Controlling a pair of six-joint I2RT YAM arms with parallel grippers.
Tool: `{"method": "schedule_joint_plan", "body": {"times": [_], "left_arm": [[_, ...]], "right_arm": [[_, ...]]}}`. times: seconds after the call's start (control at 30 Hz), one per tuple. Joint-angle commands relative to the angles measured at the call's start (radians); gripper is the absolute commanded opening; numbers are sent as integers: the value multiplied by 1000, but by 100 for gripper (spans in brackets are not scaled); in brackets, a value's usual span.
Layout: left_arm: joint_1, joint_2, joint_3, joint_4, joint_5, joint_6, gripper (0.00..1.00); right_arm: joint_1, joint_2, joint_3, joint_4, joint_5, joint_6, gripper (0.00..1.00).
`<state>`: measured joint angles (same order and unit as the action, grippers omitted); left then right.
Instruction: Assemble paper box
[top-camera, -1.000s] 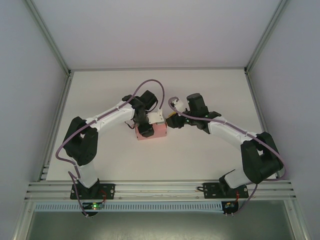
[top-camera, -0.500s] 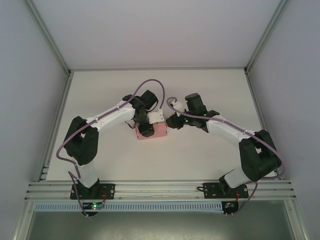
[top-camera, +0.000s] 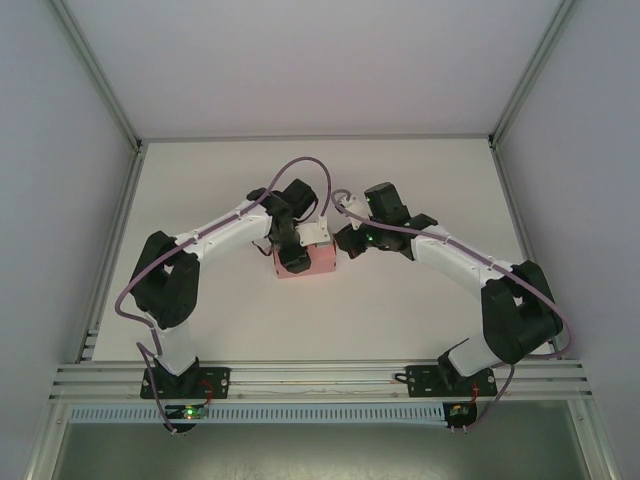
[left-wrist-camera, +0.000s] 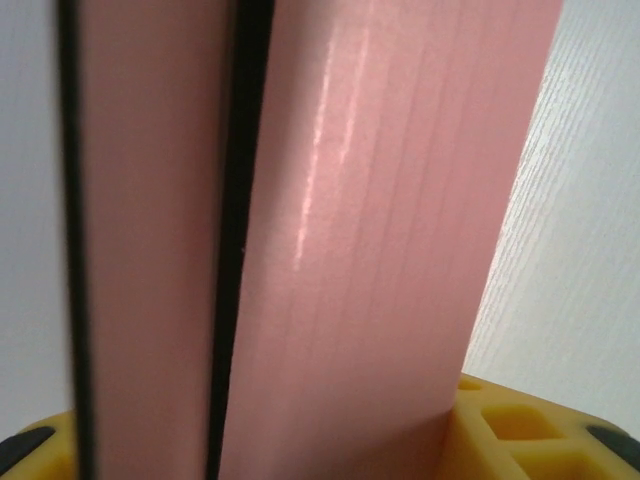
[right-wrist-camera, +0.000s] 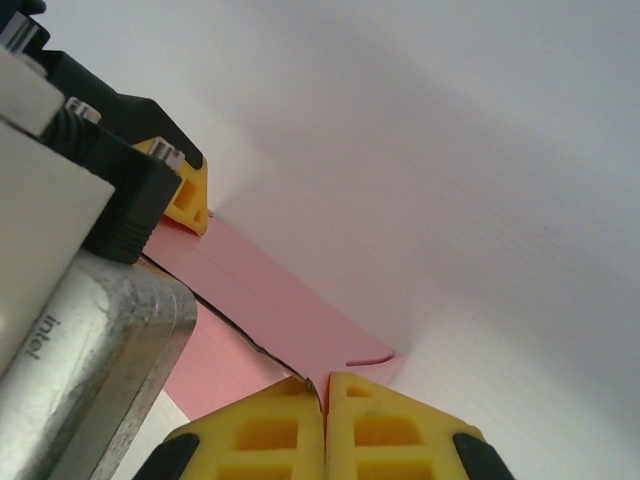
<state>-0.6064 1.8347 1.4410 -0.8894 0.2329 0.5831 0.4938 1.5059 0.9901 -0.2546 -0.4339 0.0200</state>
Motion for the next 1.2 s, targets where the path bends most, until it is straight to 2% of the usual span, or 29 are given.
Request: {"method": "schedule_joint_plan", "body": {"times": [0.0, 0.13, 0.3, 0.5, 0.77, 0.87, 1.17], "left_arm": [[6, 75, -23, -5, -17, -2, 51], [7, 87, -16, -8, -19, -5, 54], [6, 100, -7, -15, -17, -3, 54], [6, 116, 4, -25, -18, 0, 54], [7, 128, 8, -42, -3, 16, 53], [6, 130, 5, -41, 0, 20, 53], [5, 143, 11, -45, -10, 25, 51]], "right_arm": [[0, -23, 63, -8, -55, 100, 2], [0, 7, 104, -6, -170, 212, 0], [-19, 24, 129, 1, -214, 353, 0], [-72, 71, 131, 108, -370, 546, 0], [-95, 115, 220, 29, -343, 621, 0], [-102, 140, 242, 34, -404, 652, 0], [-123, 135, 246, 52, -473, 724, 0]]}}
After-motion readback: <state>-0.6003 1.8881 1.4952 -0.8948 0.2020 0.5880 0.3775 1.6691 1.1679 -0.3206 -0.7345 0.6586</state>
